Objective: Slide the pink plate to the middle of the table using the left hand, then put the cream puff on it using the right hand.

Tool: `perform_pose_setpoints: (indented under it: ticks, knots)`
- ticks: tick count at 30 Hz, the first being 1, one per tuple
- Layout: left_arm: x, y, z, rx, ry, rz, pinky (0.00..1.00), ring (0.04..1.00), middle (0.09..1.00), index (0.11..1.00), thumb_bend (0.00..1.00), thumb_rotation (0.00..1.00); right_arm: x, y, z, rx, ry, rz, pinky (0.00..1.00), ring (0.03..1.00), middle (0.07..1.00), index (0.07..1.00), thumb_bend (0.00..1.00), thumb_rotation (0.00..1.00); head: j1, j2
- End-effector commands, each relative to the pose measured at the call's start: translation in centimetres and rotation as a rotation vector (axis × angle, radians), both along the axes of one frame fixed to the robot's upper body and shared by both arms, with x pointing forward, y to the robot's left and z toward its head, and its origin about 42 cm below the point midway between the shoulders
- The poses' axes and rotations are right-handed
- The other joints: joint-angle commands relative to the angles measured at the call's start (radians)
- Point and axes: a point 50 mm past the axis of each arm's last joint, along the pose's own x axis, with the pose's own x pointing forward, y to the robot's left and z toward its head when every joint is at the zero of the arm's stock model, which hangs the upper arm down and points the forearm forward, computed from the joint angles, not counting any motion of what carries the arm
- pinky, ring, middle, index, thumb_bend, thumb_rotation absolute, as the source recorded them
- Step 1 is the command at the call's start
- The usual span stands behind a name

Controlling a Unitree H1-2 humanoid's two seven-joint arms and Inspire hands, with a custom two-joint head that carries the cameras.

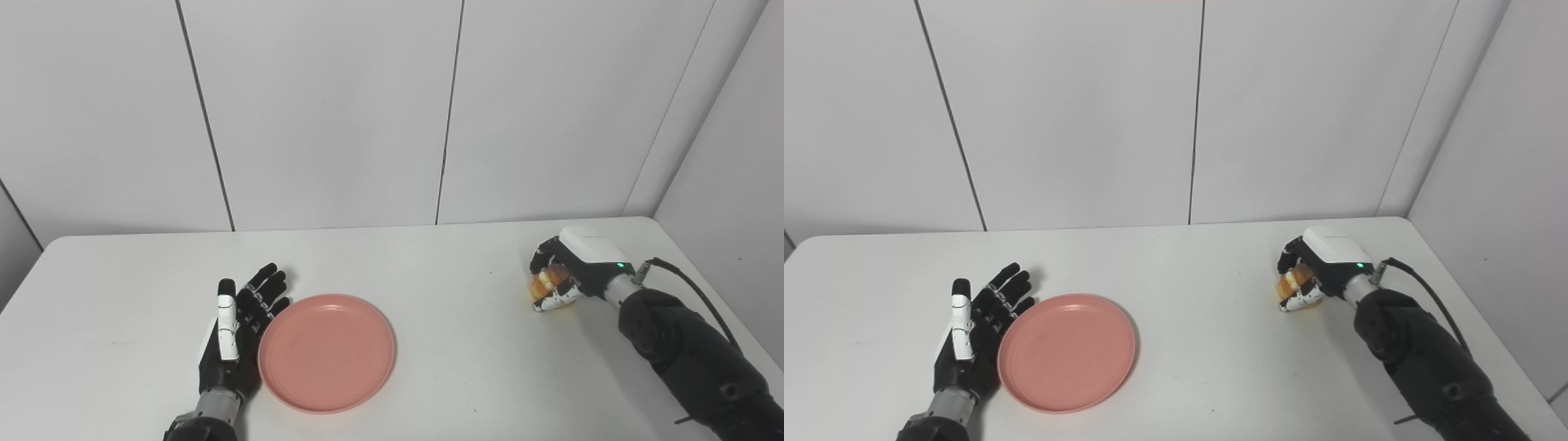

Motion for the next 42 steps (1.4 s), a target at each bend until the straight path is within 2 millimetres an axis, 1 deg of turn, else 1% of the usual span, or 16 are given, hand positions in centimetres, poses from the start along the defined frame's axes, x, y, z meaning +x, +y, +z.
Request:
perform_pose_setpoints:
  ticks: [1,10,11,13,14,15,16,18,20,23,26,28,31,33,39,42]
  knots:
    - [-0.4,-0.1,-1.1,-0.004,0.063,-0.014,0.89,0.901,0.845,0.783,0.74,0.99,0.2,-0.4,0.9,-0.016,-0.006,0.013,0.41,0.476,0.510,0.473,0.53,0.00,0.000,0.000]
    - [-0.4,-0.1,-1.1,0.007,0.059,-0.012,0.87,0.898,0.843,0.788,0.74,1.00,0.2,-0.6,1.2,-0.018,0.002,0.026,0.33,0.391,0.441,0.507,0.53,0.00,-0.001,0.000]
    - [-0.4,-0.1,-1.2,0.006,0.059,-0.013,0.88,0.899,0.843,0.786,0.74,1.00,0.2,-0.6,1.5,-0.023,0.003,0.031,0.36,0.426,0.478,0.488,0.53,0.00,-0.001,0.000]
    - [-0.4,-0.1,-1.2,0.005,0.058,-0.014,0.88,0.899,0.843,0.784,0.74,1.00,0.1,-0.4,2.2,-0.033,0.004,0.039,0.38,0.450,0.502,0.476,0.53,0.00,-0.001,0.000]
    - [-0.4,-0.1,-1.2,0.004,0.058,-0.015,0.88,0.897,0.844,0.785,0.74,1.00,0.0,-0.3,2.5,-0.036,0.005,0.043,0.49,0.573,0.499,0.479,0.53,0.00,-0.001,0.000]
    - [-0.4,-0.1,-1.2,0.005,0.057,-0.018,0.88,0.896,0.844,0.785,0.73,1.00,0.1,-0.1,2.9,-0.032,0.007,0.054,0.53,0.616,0.497,0.481,0.53,0.00,-0.001,0.000]
    - [-0.4,-0.1,-1.2,0.005,0.057,-0.019,0.88,0.896,0.846,0.788,0.73,1.00,0.0,0.0,3.3,-0.028,0.010,0.062,0.47,0.547,0.511,0.476,0.53,0.00,-0.001,0.000]
    - [-0.4,-0.2,-1.2,0.004,0.059,-0.019,0.88,0.896,0.847,0.790,0.73,1.00,0.0,0.7,4.5,-0.031,0.001,0.089,0.41,0.463,0.504,0.491,0.52,0.00,0.000,0.000]
    - [-0.4,-0.2,-1.2,0.005,0.058,-0.018,0.88,0.899,0.848,0.788,0.73,1.00,-0.1,1.6,5.7,-0.034,-0.016,0.124,0.39,0.421,0.493,0.510,0.52,0.00,0.000,0.000]
    - [-0.4,-0.3,-1.2,0.001,0.061,-0.017,0.86,0.893,0.844,0.782,0.73,0.99,-0.2,2.8,7.2,-0.033,-0.038,0.171,0.39,0.424,0.500,0.503,0.52,0.00,0.003,0.000]
    - [-0.5,-0.5,-1.1,0.000,0.060,-0.018,0.83,0.890,0.842,0.779,0.73,0.98,-0.3,4.6,9.3,-0.030,-0.080,0.244,0.39,0.431,0.504,0.498,0.52,0.00,0.013,0.000]
    - [-0.5,-0.7,-1.0,0.000,0.059,-0.017,0.83,0.889,0.842,0.781,0.72,0.99,-0.4,5.6,10.3,-0.031,-0.107,0.296,0.38,0.424,0.487,0.504,0.52,0.00,0.021,0.000]
    - [-0.6,-1.0,-0.9,0.000,0.059,-0.019,0.82,0.889,0.845,0.784,0.73,1.00,-0.5,6.5,11.3,-0.037,-0.122,0.330,0.37,0.420,0.483,0.509,0.52,0.00,0.029,0.000]
    - [-0.7,-1.3,-0.7,0.000,0.057,-0.020,0.82,0.883,0.842,0.780,0.72,1.00,-0.9,8.3,12.7,-0.044,-0.153,0.379,0.37,0.424,0.484,0.506,0.52,0.00,0.042,-0.002]
    - [-1.0,-2.1,-0.6,0.010,0.052,-0.024,0.83,0.886,0.852,0.790,0.73,1.00,-1.7,11.2,14.7,-0.036,-0.209,0.505,0.33,0.397,0.467,0.526,0.52,0.00,0.098,-0.003]
    - [-1.1,-2.7,-0.6,0.002,0.056,-0.019,0.83,0.877,0.843,0.783,0.74,1.00,-2.0,12.4,15.3,-0.027,-0.224,0.557,0.32,0.386,0.464,0.534,0.51,0.00,0.154,-0.004]
